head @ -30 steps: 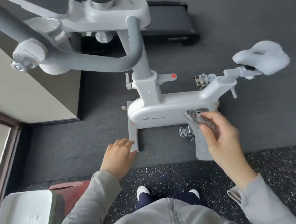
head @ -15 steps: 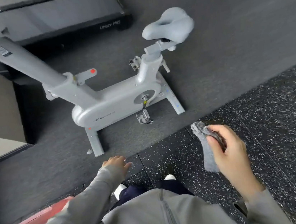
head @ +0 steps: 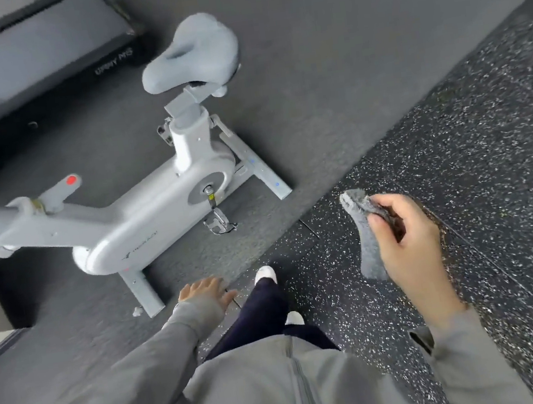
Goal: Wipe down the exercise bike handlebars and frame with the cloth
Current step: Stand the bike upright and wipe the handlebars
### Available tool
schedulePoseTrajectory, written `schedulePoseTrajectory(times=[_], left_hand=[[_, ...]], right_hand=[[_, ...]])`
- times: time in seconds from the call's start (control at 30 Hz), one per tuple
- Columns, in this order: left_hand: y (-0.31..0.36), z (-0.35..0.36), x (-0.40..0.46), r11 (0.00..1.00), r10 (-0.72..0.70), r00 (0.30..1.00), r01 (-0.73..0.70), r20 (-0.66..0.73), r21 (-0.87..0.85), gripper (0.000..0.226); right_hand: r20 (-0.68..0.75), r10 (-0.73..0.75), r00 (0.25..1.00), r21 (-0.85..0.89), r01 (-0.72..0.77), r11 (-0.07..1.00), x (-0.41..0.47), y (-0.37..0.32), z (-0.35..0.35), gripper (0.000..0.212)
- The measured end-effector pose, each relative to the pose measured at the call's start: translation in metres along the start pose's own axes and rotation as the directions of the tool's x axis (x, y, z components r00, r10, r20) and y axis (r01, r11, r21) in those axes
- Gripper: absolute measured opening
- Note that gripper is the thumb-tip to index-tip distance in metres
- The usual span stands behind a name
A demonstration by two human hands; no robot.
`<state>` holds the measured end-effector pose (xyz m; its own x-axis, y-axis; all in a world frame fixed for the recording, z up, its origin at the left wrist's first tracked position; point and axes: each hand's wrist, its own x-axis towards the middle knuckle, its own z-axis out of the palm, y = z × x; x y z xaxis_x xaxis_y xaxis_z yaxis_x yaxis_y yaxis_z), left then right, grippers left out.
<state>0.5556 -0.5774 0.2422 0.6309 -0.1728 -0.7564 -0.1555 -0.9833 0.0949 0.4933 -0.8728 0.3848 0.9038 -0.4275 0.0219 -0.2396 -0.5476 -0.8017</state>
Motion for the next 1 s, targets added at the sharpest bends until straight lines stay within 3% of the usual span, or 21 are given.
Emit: schedulePoseTrajectory(times=[0.17, 0.6, 0.83, 1.0], left_hand=[[-0.007, -0.028, 0.043, 0.997, -0.065, 0.997, 0.067, 0.050, -0.033, 0.061], [0.045, -0.154, 0.146, 0.990, -0.008, 1.000, 0.009, 0.007, -0.143, 0.060], [0.108, -0.189, 0.196, 0.997, -0.026, 0.998, 0.030, 0.050, -0.078, 0.062], [0.196, -0.214, 0.239, 0.992, -0.078, 0.993, 0.086, 0.084, -0.094, 0.065]], right_hand=[[0.061, -0.107, 0.992, -0.021, 0.108, 0.994, 0.055, -0.011, 0.020, 0.022], [0.092, -0.069, 0.993, -0.060, 0.075, 0.995, 0.197, -0.013, 0.008, 0.022], [0.032, -0.022, 0.999, -0.085, 0.025, 0.996, 0.276, 0.031, -0.038, 0.023], [0.008, -0.026, 1.000, -0.105, 0.027, 0.994, 0.355, 0.083, -0.097, 0.023]])
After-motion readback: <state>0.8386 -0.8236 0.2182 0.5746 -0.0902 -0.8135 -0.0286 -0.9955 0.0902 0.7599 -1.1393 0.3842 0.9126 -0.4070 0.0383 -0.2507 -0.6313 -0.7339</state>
